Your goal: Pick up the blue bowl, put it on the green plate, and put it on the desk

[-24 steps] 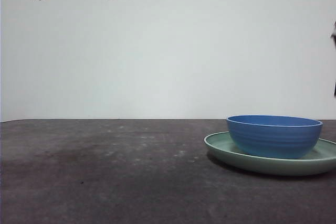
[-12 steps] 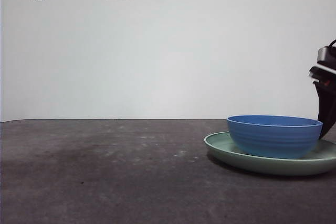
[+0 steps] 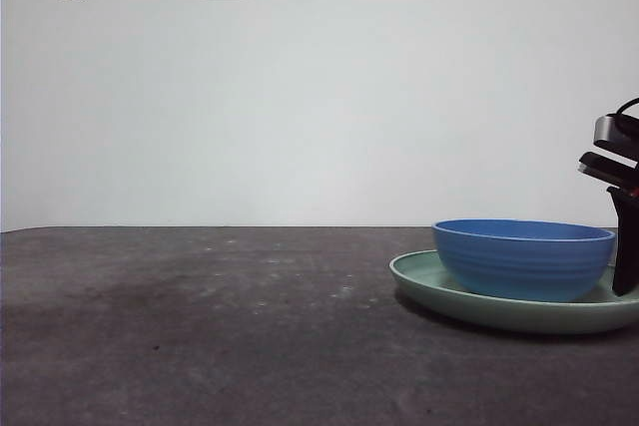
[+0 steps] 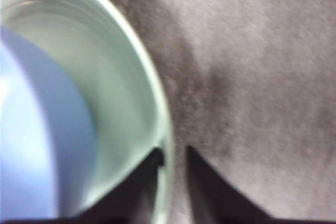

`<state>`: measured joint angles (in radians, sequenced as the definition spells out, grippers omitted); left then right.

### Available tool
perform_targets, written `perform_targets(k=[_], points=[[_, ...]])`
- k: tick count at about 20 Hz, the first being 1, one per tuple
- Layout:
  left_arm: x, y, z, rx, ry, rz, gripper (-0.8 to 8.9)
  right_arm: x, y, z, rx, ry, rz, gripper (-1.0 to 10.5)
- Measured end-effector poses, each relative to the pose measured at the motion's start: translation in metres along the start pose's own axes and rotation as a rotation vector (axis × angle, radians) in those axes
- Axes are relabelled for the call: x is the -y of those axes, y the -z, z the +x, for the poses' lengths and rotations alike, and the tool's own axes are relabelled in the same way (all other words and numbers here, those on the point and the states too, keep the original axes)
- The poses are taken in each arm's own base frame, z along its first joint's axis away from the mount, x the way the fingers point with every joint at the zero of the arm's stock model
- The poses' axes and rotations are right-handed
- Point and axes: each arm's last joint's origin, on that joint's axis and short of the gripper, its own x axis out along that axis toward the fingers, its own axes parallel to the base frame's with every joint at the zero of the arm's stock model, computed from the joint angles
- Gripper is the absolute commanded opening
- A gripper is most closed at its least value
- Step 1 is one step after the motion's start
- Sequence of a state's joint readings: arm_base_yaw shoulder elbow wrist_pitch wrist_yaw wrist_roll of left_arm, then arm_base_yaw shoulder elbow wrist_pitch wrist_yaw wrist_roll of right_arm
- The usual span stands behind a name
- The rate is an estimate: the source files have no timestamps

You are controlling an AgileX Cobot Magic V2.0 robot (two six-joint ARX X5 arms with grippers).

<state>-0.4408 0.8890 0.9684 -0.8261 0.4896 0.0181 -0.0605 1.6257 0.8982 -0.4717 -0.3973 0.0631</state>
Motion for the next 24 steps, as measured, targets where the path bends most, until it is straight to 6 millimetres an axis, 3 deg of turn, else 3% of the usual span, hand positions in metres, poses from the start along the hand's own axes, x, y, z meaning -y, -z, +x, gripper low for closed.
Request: perform_targets(k=[7, 14, 18, 24], points=[[0.000, 0.000, 0.000, 0.000, 0.000, 0.000, 2.49, 0.000, -0.001, -0.003, 0.011, -0.051, 0.022, 0.1], [0.000, 0.000, 0.000, 0.000, 0.000, 0.003, 2.49, -0.016, -0.003, -0.036, 0.115, -0.146, 0.008, 0.1], [0.000, 0.000, 0.000, 0.000, 0.000, 0.003, 2.49, -0.021, -0.002, -0.038, 0.114, -0.199, 0.031, 0.1], [0.000, 0.000, 0.000, 0.000, 0.000, 0.004, 2.49, -0.057, -0.004, -0.029, 0.121, -0.268, -0.023, 0.1]])
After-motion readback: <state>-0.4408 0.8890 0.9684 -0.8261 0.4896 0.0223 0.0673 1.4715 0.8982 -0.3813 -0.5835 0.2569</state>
